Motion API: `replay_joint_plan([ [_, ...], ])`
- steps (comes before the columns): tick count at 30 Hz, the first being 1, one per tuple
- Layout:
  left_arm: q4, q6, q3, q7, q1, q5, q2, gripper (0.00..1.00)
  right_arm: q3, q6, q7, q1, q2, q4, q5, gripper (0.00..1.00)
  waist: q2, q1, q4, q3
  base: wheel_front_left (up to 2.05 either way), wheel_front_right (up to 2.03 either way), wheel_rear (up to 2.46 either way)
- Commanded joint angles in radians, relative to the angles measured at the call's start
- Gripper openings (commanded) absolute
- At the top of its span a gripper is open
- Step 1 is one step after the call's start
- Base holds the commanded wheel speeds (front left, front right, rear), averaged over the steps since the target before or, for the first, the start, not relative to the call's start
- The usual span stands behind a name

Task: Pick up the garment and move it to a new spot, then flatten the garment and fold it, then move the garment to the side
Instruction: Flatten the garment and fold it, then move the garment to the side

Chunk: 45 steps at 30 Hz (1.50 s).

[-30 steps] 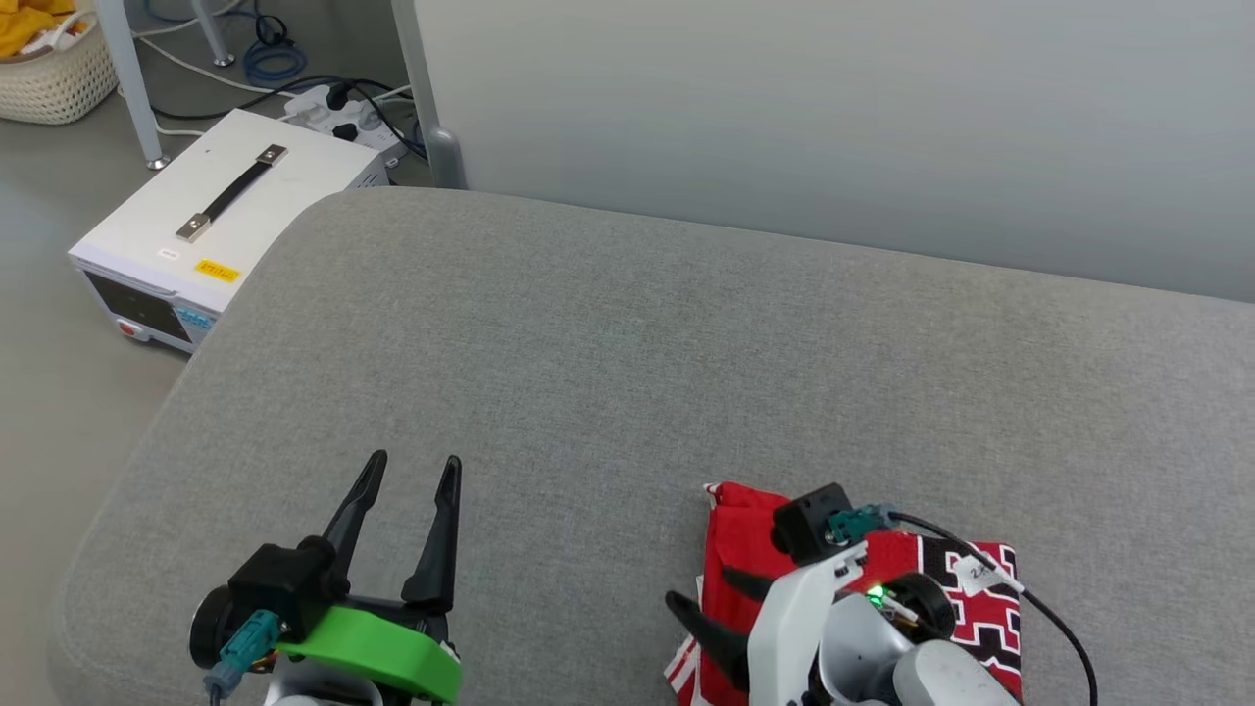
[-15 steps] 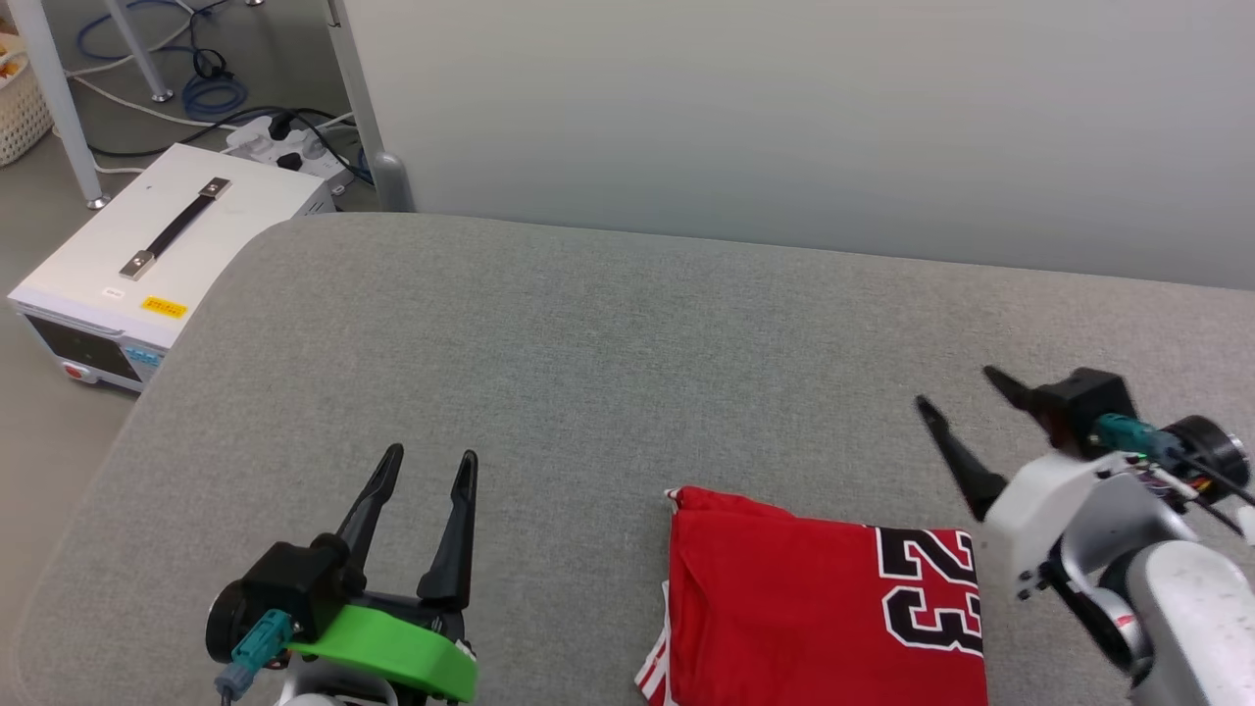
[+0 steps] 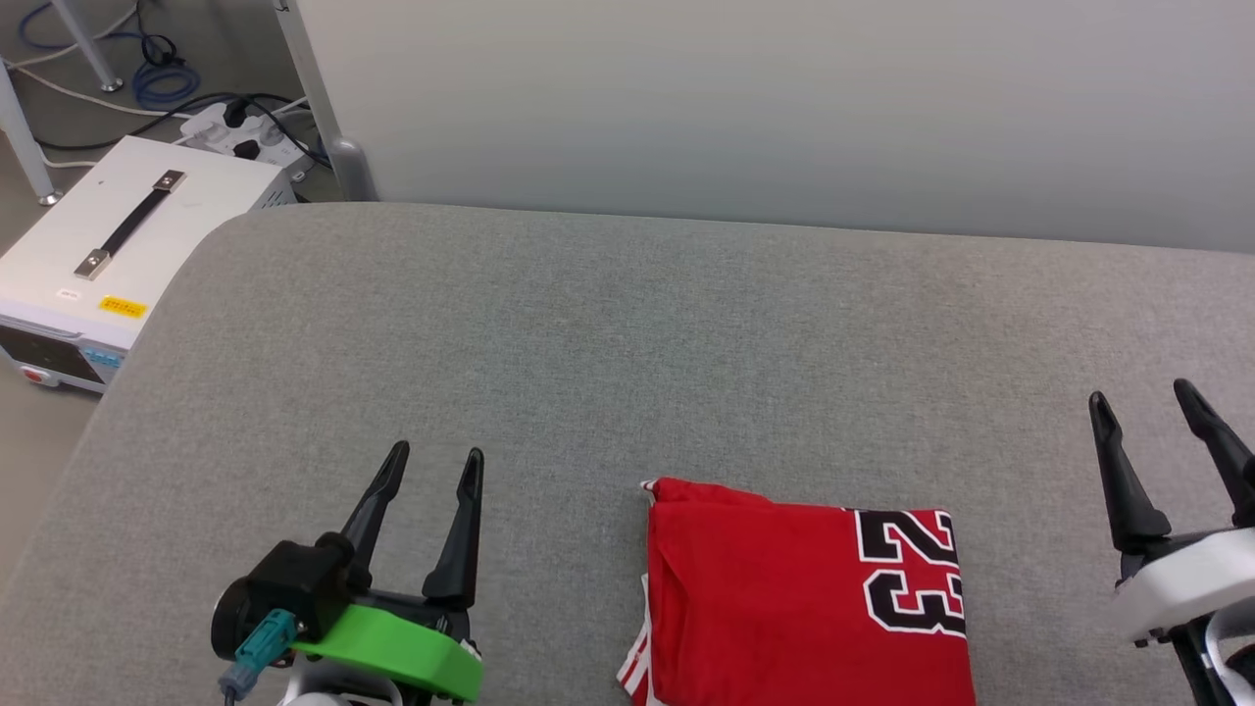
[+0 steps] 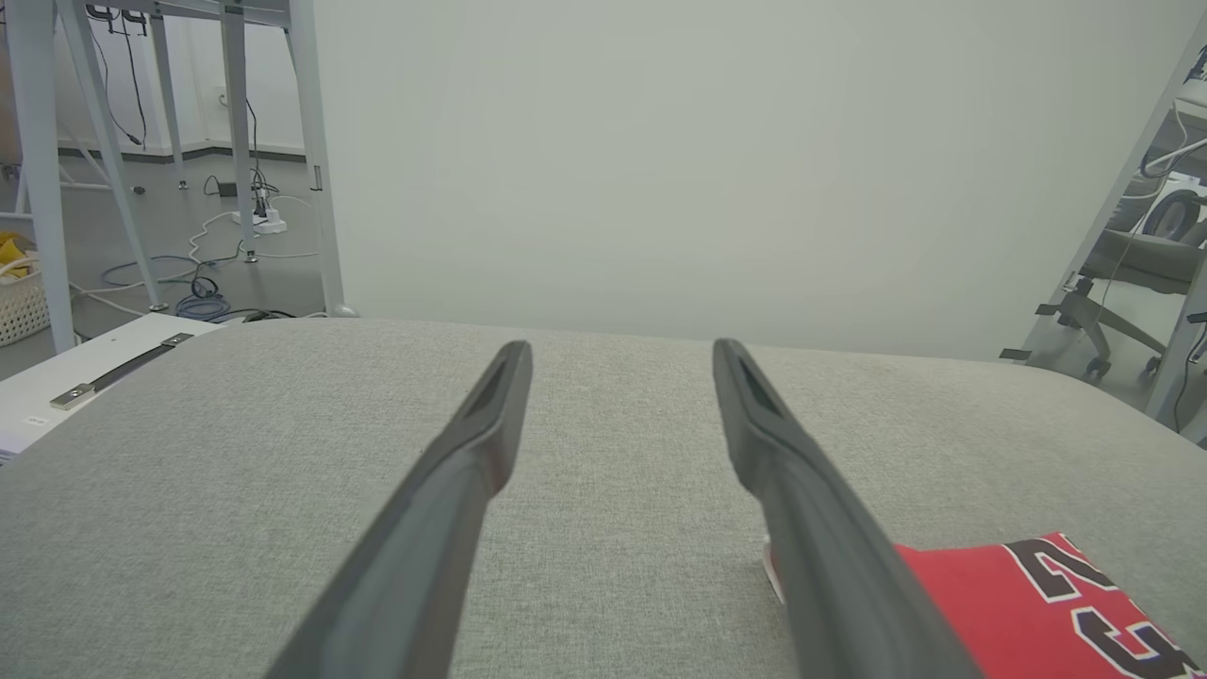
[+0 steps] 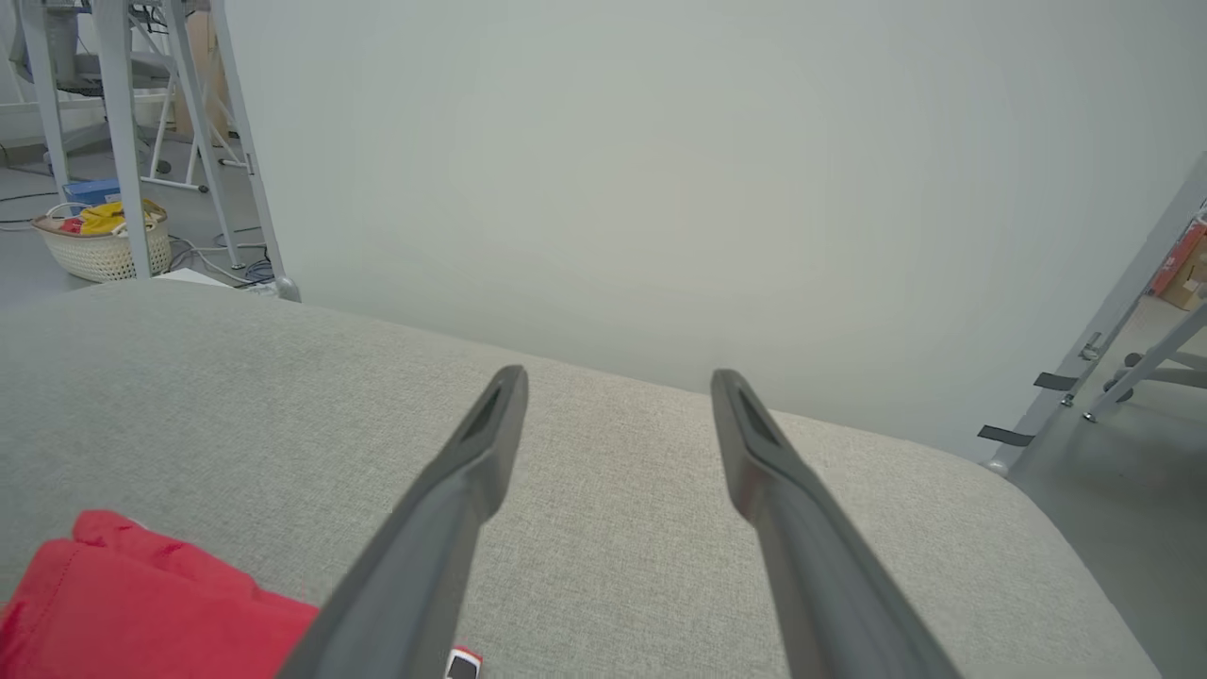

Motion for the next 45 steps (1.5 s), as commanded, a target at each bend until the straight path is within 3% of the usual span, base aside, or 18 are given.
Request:
replay_joint_plan([
  [1, -0.004, -0.003, -0.005, -0.006, 0.006, -0.011, -0.006, 1.0, -0.008, -0.001, -0.016, 0.026, 0.019, -0.018, -0.006, 1.0, -0.0001, 0.0, -0.002, 0.003, 0.0, 0.0, 0.0],
  [11, -0.003, -0.003, -0.015, -0.006, 0.011, -0.019, -0.011, 1.0, -0.031, -0.001, -0.068, 0.122, 0.128, -0.066, -0.034, 1.0, -0.0001, 0.0, 0.002, 0.007, 0.0, 0.0, 0.0],
  [23, -0.004, -0.003, -0.02, -0.006, 0.003, -0.017, -0.013, 1.0, -0.013, -0.001, -0.02, 0.128, 0.127, -0.067, -0.028, 1.0, -0.0001, 0.0, 0.009, 0.023, 0.0, 0.0, 0.0],
  [26, -0.005, -0.003, -0.022, -0.006, -0.002, -0.017, -0.014, 1.0, 0.016, -0.001, 0.053, 0.134, 0.095, -0.054, -0.026, 1.0, -0.0001, 0.0, 0.014, 0.035, 0.0, 0.0, 0.0],
  [32, -0.004, -0.003, -0.022, -0.006, -0.017, -0.018, -0.016, 1.0, 0.084, -0.001, 0.35, 0.153, 0.052, -0.054, 0.038, 1.0, -0.0001, 0.0, 0.026, 0.074, 0.0, 0.0, 0.0],
  [37, -0.001, -0.003, -0.033, -0.006, -0.04, -0.013, -0.02, 1.0, 0.084, -0.001, 0.54, 0.139, 0.056, -0.076, 0.072, 1.0, -0.0001, 0.0, 0.044, 0.117, 0.0, 0.0, 0.0],
  [45, 0.004, -0.003, -0.034, -0.006, -0.086, -0.008, -0.015, 1.0, 0.088, -0.001, 0.686, 0.096, 0.087, -0.021, 0.092, 1.0, -0.0001, 0.0, 0.084, 0.173, 0.0, 0.0, 0.0],
])
